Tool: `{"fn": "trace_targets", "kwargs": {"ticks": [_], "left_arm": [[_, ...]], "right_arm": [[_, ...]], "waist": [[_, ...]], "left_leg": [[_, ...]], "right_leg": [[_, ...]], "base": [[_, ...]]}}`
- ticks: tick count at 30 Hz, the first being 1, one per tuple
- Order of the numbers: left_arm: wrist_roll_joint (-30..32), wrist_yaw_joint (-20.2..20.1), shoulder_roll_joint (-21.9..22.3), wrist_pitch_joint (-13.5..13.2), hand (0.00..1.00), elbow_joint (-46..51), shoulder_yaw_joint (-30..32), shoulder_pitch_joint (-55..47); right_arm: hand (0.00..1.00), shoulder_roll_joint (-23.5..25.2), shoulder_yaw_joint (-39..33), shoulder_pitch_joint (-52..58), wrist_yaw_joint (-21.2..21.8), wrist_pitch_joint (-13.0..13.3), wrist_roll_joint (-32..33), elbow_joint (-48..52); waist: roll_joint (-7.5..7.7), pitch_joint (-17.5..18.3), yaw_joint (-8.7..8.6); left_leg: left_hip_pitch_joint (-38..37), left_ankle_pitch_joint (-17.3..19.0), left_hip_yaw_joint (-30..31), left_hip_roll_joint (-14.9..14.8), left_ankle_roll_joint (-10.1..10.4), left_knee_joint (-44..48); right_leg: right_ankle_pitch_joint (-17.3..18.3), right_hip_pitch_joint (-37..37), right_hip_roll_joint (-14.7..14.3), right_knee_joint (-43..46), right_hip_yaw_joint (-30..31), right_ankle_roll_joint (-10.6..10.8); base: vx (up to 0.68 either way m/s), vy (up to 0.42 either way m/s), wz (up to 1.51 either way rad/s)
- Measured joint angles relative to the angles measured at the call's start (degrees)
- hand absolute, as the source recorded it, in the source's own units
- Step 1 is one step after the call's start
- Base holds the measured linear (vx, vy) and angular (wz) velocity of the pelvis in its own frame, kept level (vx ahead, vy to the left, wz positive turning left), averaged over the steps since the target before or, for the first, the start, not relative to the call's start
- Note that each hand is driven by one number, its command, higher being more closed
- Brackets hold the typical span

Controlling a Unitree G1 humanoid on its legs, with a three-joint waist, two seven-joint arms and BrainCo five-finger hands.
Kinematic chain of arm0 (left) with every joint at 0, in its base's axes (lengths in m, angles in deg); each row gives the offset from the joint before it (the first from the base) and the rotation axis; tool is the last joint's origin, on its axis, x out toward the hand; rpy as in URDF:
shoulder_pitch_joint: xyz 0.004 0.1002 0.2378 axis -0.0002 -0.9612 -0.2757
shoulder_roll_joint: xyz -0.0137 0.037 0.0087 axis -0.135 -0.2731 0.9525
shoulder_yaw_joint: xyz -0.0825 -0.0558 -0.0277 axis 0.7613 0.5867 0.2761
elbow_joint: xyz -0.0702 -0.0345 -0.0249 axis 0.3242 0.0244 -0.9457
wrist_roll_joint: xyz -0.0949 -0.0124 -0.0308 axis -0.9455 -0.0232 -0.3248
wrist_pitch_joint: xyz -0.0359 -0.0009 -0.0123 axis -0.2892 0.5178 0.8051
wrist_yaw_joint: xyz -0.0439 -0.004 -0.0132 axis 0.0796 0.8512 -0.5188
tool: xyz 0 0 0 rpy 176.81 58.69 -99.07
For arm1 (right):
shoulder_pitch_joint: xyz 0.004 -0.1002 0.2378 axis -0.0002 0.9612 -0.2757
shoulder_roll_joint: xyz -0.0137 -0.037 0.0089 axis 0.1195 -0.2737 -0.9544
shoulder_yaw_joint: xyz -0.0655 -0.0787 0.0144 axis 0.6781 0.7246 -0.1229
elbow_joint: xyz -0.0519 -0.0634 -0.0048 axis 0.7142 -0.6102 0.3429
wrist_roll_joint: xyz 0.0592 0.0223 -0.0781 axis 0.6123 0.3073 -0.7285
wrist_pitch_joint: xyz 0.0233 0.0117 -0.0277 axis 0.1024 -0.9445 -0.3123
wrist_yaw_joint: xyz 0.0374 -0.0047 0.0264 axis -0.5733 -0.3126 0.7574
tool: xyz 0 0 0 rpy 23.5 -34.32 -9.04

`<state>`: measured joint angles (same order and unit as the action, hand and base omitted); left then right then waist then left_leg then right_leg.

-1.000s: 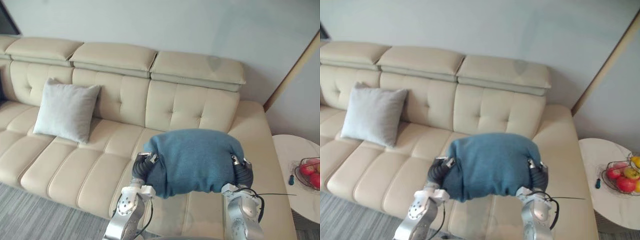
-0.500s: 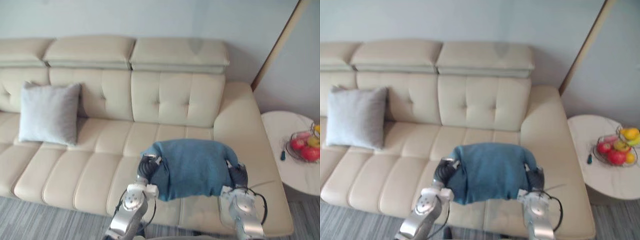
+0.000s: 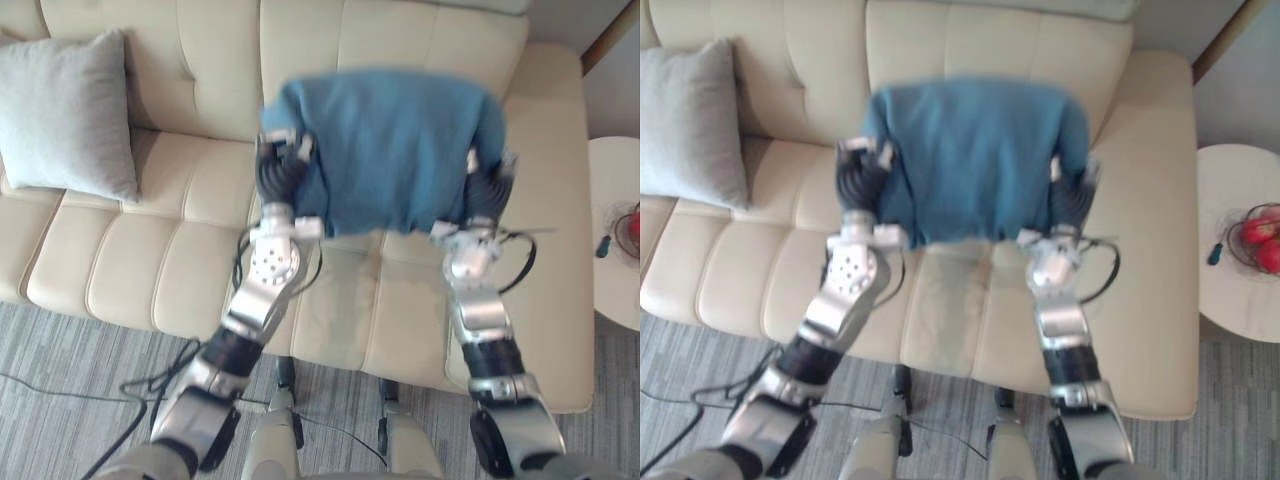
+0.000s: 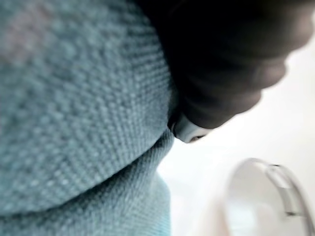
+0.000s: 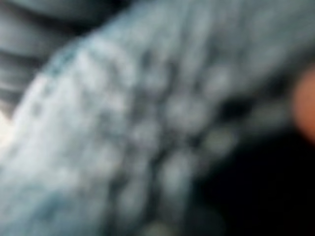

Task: Pick up cushions and gather them together orderly.

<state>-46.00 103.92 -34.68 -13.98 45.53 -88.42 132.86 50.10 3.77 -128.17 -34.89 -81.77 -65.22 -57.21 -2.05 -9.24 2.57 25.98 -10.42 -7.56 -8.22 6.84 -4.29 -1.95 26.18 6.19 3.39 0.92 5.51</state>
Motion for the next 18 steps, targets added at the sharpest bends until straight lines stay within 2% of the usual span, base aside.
{"fn": "trace_targets", "kwargs": {"ticks": [1,4,6,7,8,11,14,15,18], "left_arm": [[0.7,1.11,-0.06,-0.03,0.0,-2.85,0.88,3.74],[2.32,2.96,-0.06,-0.72,0.0,-11.77,2.25,10.67],[2.18,3.04,0.02,-0.05,0.0,-17.9,3.26,13.96],[2.19,2.86,0.01,1.15,0.0,-22.4,3.56,16.68],[2.19,1.99,0.04,2.13,0.0,-24.81,3.61,18.25],[2.43,-1.14,0.28,3.44,0.0,-29.54,3.94,19.65],[2.45,-4.21,1.56,5.12,0.0,-35.2,4.4,20.7],[2.76,-5.62,2.81,5.47,0.0,-36.74,4.56,20.61],[3.38,-7.14,5.32,4.46,0.0,-36.96,5.89,17.56]], "right_arm": [[0.0,-0.43,-0.32,-3.85,-1.13,0.0,-1.22,-2.38],[0.0,-0.8,-1.4,-10.83,-3.19,0.02,-3.24,-10.01],[0.0,-0.83,-2.5,-14.39,-3.41,-0.37,-3.02,-16.23],[0.0,-0.82,-3.19,-17.04,-3.17,-0.84,-2.71,-20.89],[0.0,-0.54,-3.9,-18.49,-2.42,-1.33,-1.29,-23.8],[0.0,1.07,-5.86,-19.37,-0.23,-1.65,3.16,-28.3],[0.0,3.79,-7.61,-19.26,2.9,-2.83,7.25,-34.19],[0.0,4.56,-7.89,-18.46,4.34,-3.31,8.63,-35.67],[0.0,6.79,-7.84,-15.58,6.74,-3.07,8.68,-35.47]], "waist": [[-0.12,-0.92,-0.14],[-0.53,-2.9,-0.57],[-0.75,-4.01,-0.73],[-1.07,-5.49,-0.91],[-1.13,-6.94,-0.83],[-1.14,-8.16,-1.16],[-1.27,-9.65,-2.1],[-1.22,-11.1,-2.18],[-1.25,-11.41,-2.15]], "left_leg": [[0.03,-0.73,0.32,0.1,-0.09,-1.01],[1.27,-1.87,0.87,0.54,-0.35,-1.51],[2.08,-2.34,1.48,0.73,-0.33,-1.51],[2.45,-2.99,1.95,0.92,-0.33,-1.53],[2.6,-3.32,2.01,1.0,-0.24,-1.53],[3.66,-3.54,1.98,0.95,0.0,-1.54],[5.08,-3.95,1.76,0.85,0.43,-1.56],[5.14,-4.46,1.7,0.76,1.19,-1.57],[7.66,-4.81,1.58,-0.36,1.71,-1.57]], "right_leg": [[-0.5,-0.17,0.01,-1.0,-0.24,0.05],[-1.45,-0.1,0.3,-2.68,-0.88,0.13],[-1.97,-0.1,0.46,-3.7,-1.25,0.17],[-2.1,-0.13,0.63,-3.88,-1.89,0.14],[-2.12,-0.1,0.71,-3.89,-2.05,0.13],[-2.24,0.84,0.68,-3.9,-2.12,0.17],[-2.79,2.2,0.71,-4.13,-2.02,0.19],[-2.91,2.28,0.72,-4.12,-1.99,0.13],[-3.1,5.39,-0.18,-3.46,-1.85,-0.11]], "base": [[0.0,0.021,0.08],[0.01,0.022,0.13],[0.01,0.024,0.17],[0.0,0.017,0.17],[0.0,0.015,0.14],[0.0,0.003,0.02],[0.0,0.004,-0.01],[-0.01,0.003,-0.05],[-0.01,-0.019,-0.13]]}}
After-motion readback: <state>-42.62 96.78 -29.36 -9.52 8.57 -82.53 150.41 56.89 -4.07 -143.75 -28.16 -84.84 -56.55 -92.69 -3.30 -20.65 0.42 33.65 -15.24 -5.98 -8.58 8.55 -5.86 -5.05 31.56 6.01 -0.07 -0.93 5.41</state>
